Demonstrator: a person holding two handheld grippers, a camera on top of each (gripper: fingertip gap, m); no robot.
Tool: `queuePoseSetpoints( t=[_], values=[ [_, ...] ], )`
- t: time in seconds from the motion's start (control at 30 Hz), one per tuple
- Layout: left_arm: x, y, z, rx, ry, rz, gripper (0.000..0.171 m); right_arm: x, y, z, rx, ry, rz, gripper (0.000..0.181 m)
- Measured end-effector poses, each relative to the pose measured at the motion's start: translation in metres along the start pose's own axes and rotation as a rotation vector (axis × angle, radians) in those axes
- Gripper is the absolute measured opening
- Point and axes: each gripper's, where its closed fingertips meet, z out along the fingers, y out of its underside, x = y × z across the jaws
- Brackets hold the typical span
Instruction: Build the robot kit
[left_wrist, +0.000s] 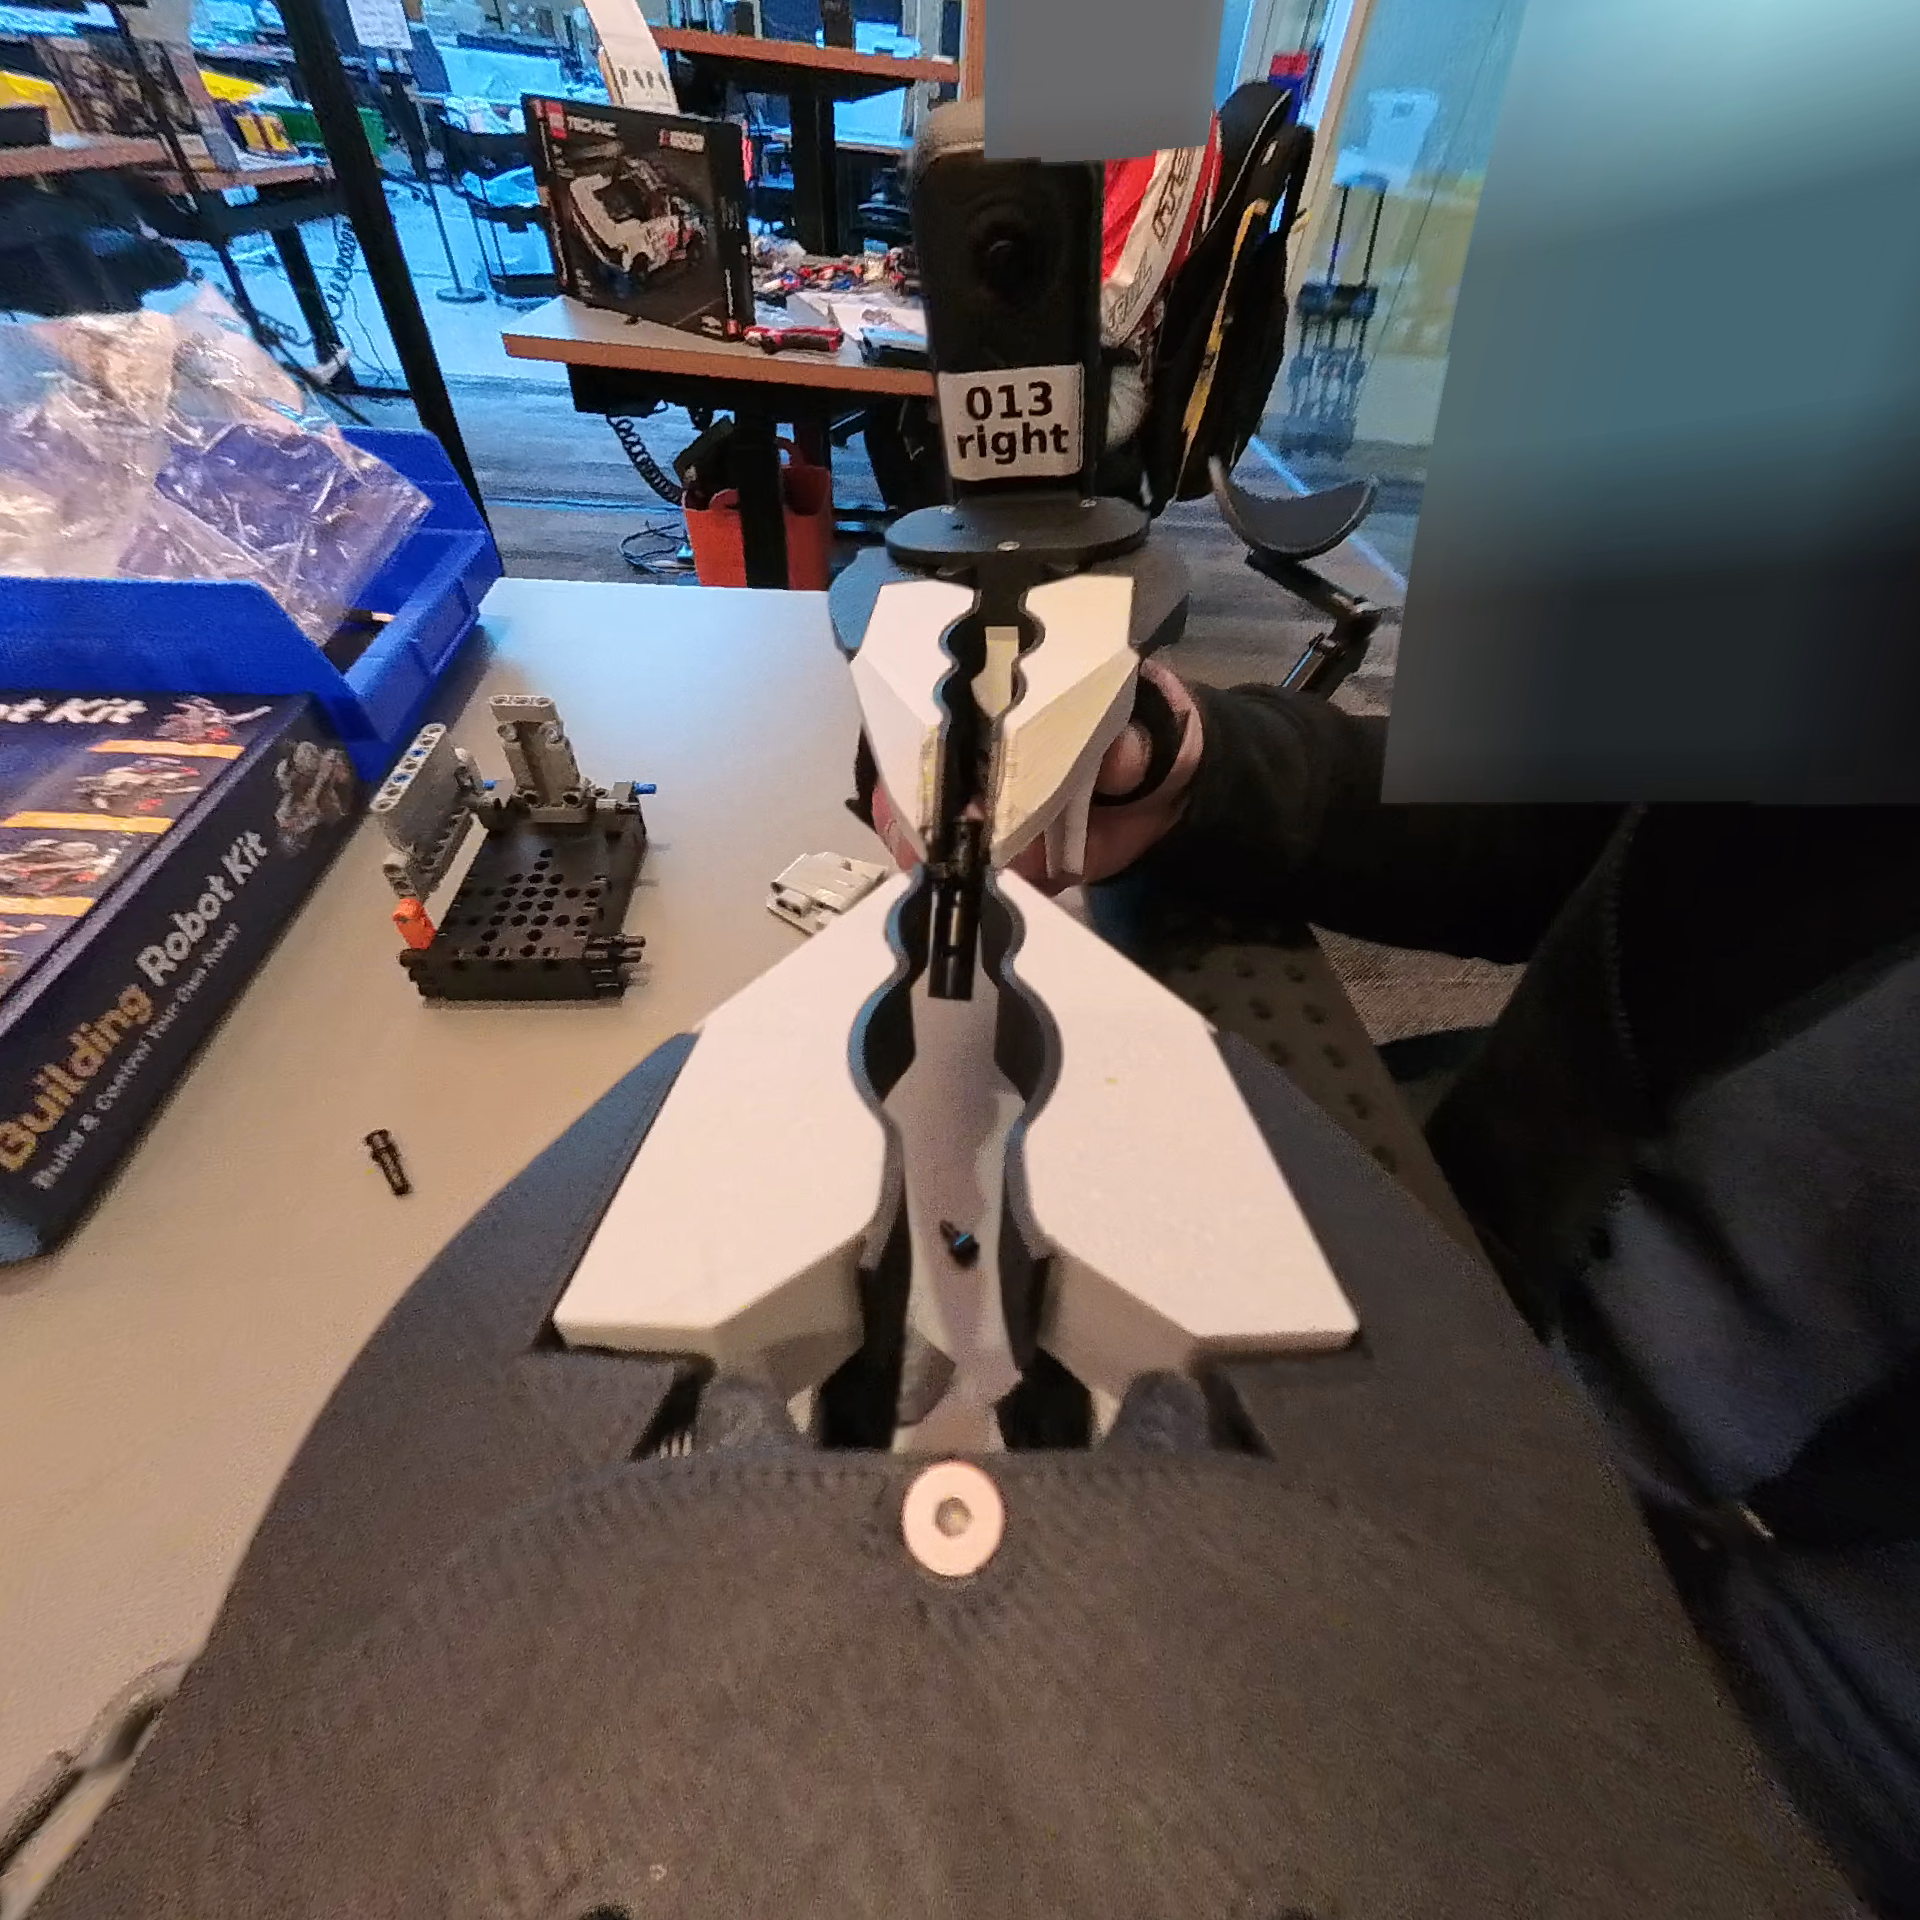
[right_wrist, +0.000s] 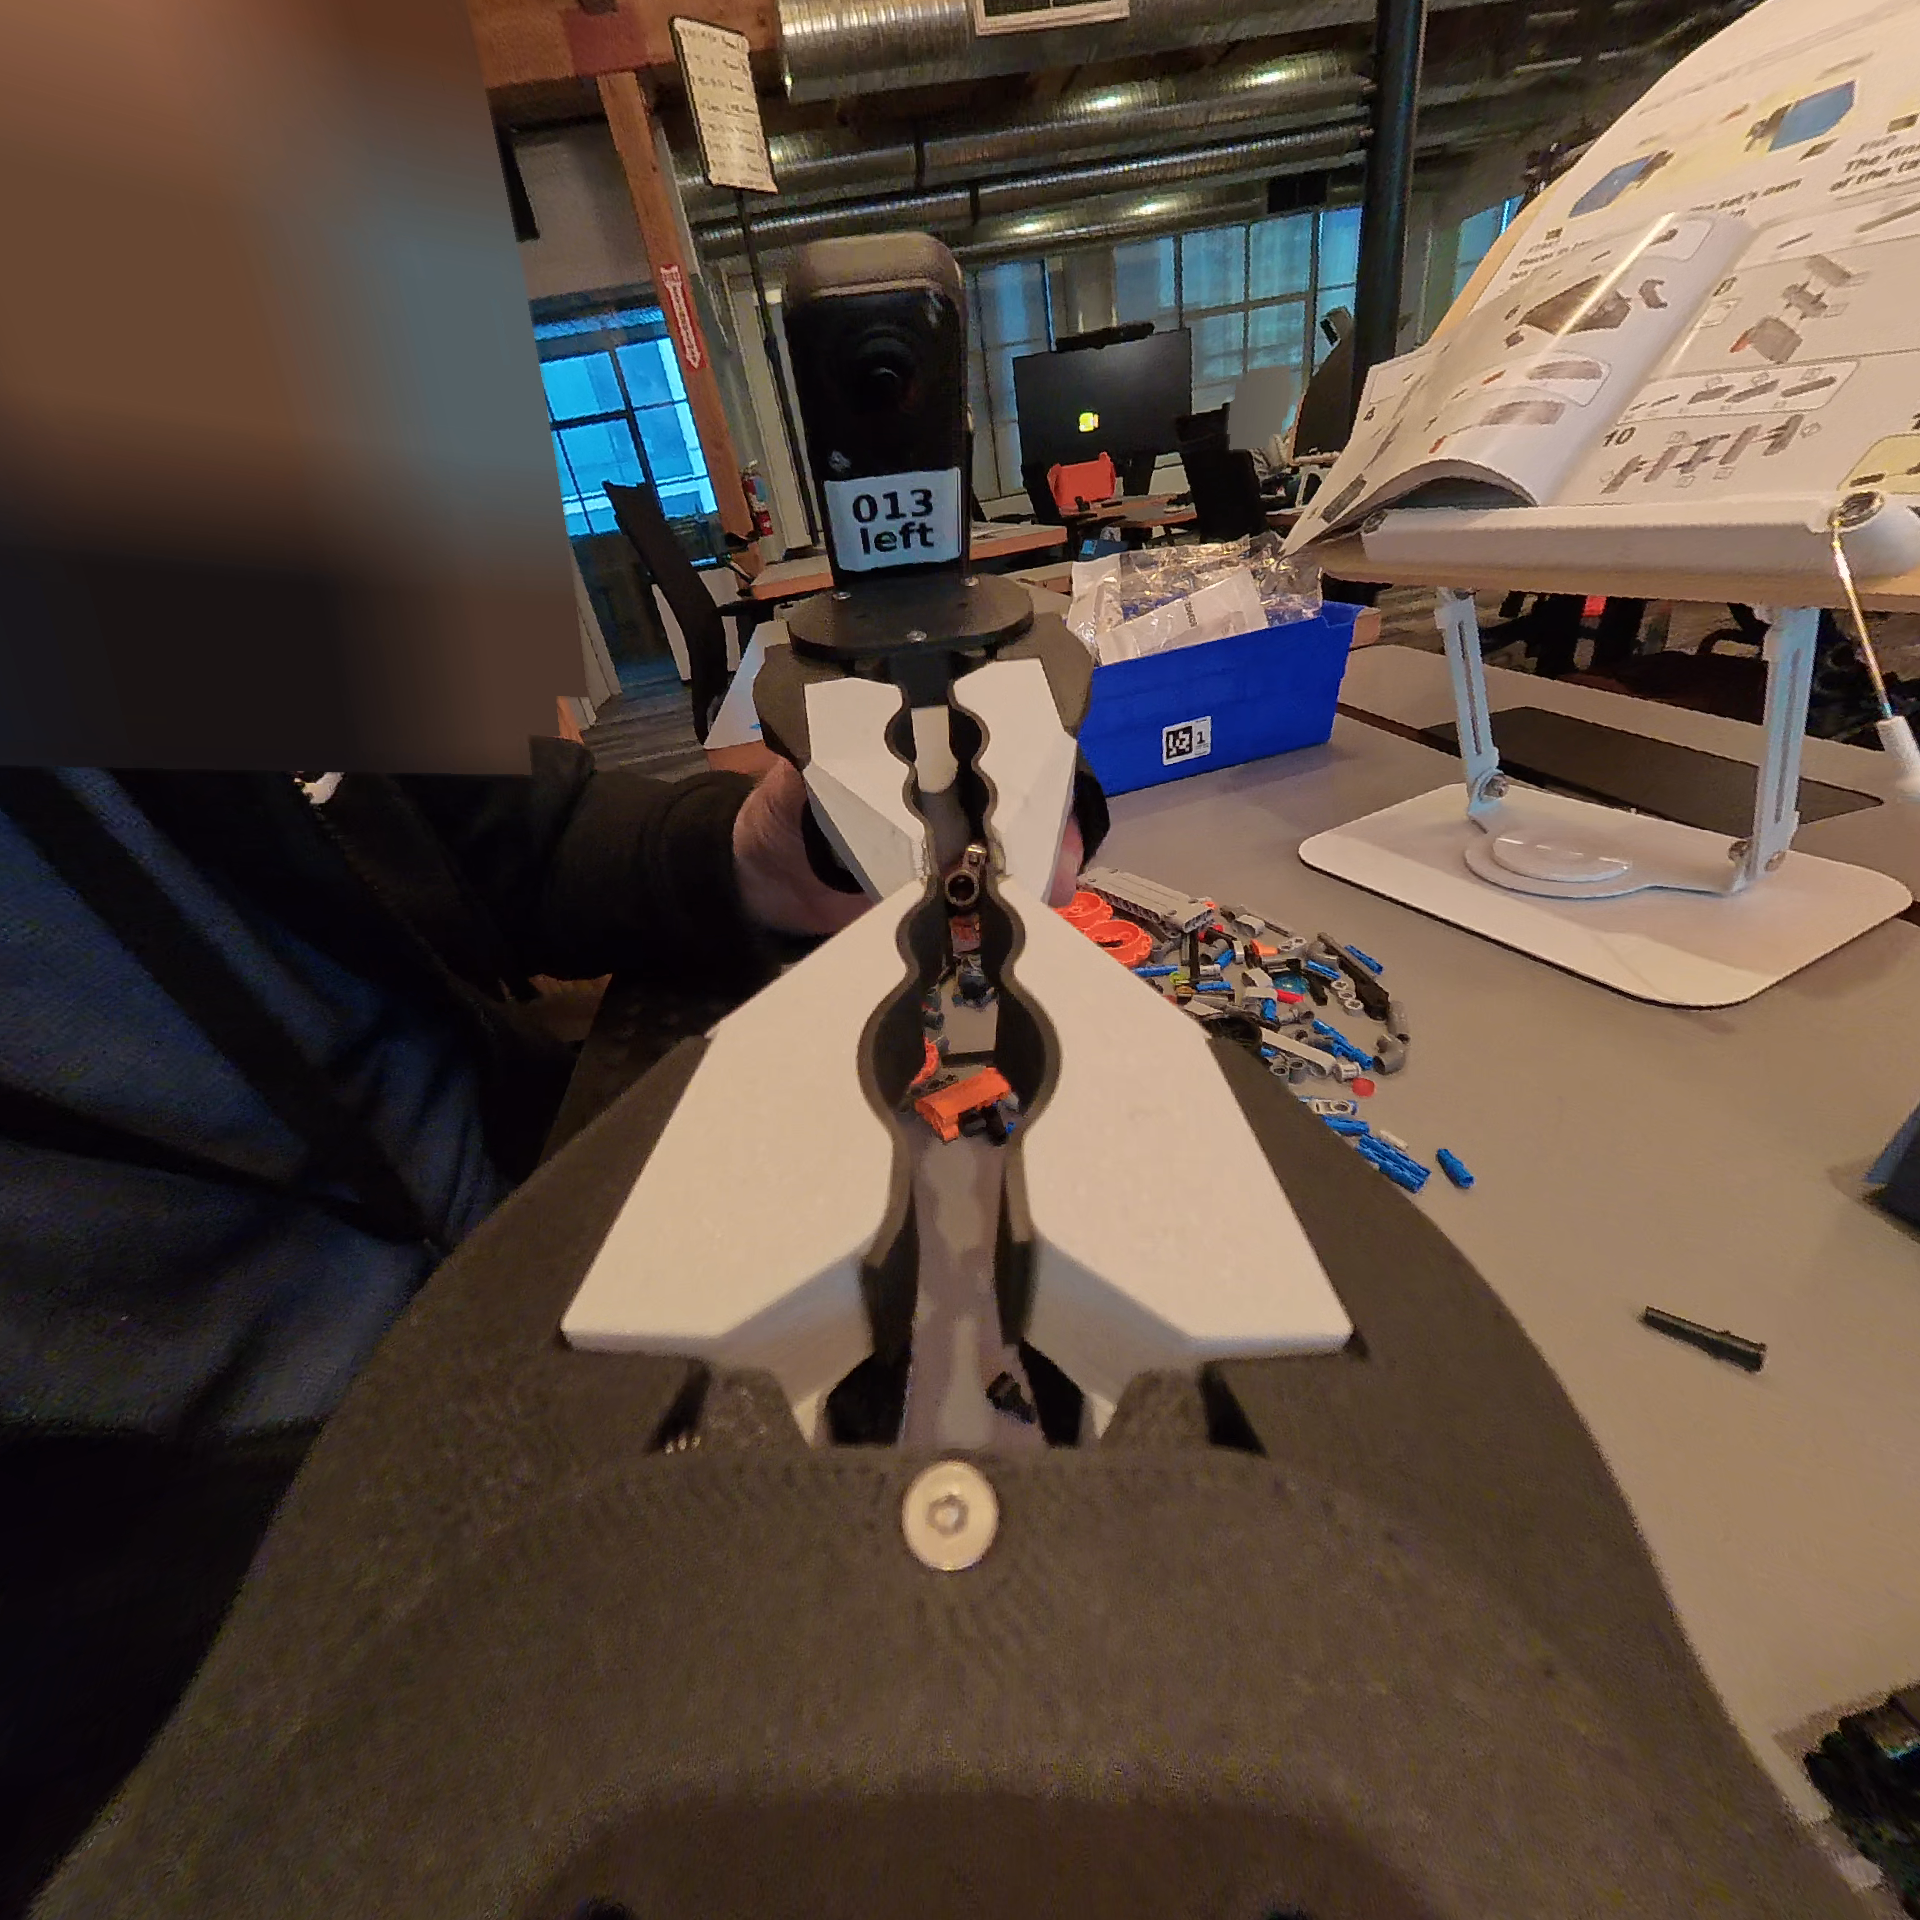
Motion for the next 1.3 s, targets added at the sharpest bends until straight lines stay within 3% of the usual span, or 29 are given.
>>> queuePoseSetpoints(
  t=[0.23, 0.53, 0.67, 0.87, 1.13, 1.3],
  values=[
    [-0.005, -0.001, -0.011, 0.002, -0.002, -0.011, 0.004, 0.007, 0.002, 0.000, -0.009, 0.047, -0.014, 0.012],
    [-0.041, 0.006, -0.068, -0.114, -0.211, 0.054, 0.004, 0.041, 0.011, -0.014, -0.064, 0.200, -0.026, 0.015],
    [-0.062, 0.026, -0.111, -0.201, -0.351, 0.076, 0.004, 0.064, 0.019, -0.016, -0.174, 0.316, -0.049, 0.012],
    [-0.076, 0.051, -0.147, -0.211, -0.421, 0.011, 0.004, 0.092, 0.047, 0.008, -0.457, 0.369, -0.048, 0.010],
    [-0.080, 0.068, -0.154, -0.210, -0.403, -0.029, 0.004, 0.145, 0.101, 0.042, -0.800, 0.383, -0.103, 0.009],
    [-0.080, 0.074, -0.149, -0.215, -0.378, -0.042, 0.004, 0.168, 0.124, 0.051, -0.887, 0.354, -0.063, 0.010]
  ],
)
